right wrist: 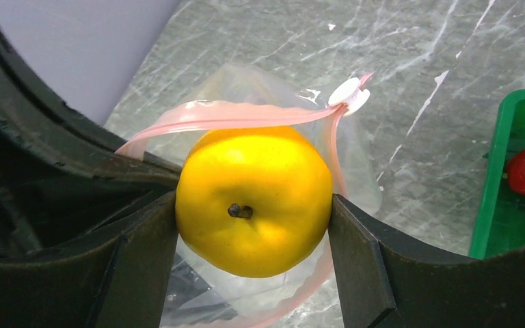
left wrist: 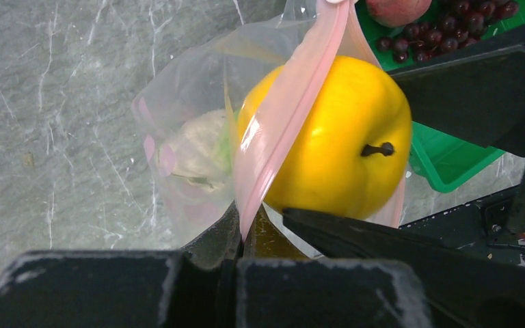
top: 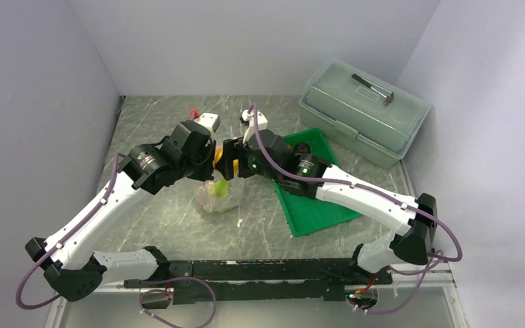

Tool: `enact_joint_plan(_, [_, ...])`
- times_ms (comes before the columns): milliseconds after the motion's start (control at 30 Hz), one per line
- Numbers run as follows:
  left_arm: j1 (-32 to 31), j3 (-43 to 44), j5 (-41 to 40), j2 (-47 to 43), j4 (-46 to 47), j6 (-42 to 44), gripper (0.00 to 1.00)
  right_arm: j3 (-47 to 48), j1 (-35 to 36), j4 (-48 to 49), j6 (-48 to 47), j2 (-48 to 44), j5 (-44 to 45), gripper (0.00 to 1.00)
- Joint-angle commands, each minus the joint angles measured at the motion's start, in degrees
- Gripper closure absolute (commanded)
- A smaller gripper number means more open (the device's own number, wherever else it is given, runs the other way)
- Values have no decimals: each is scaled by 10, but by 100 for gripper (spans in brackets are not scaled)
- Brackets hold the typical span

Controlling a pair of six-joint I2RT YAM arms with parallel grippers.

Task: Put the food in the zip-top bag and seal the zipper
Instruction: Place the fake fruit in the zipper food storage bag.

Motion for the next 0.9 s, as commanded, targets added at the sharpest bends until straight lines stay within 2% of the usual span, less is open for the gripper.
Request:
enact_joint_plan(0, [2, 26, 11, -5, 6, 0, 100, 39, 7, -15, -15, 18, 41, 45])
enact_joint_plan(467, [2, 24, 13, -3, 5, 1, 100, 81, 15, -44, -14, 71, 117, 25])
enact_joint_plan(667, [2, 22, 10, -5, 3, 0, 100, 80, 15, -39, -9, 74, 126, 13])
enact_joint_plan(867, [2, 22, 9, -5, 3, 1, 100, 72, 15, -31, -9, 66, 123, 9])
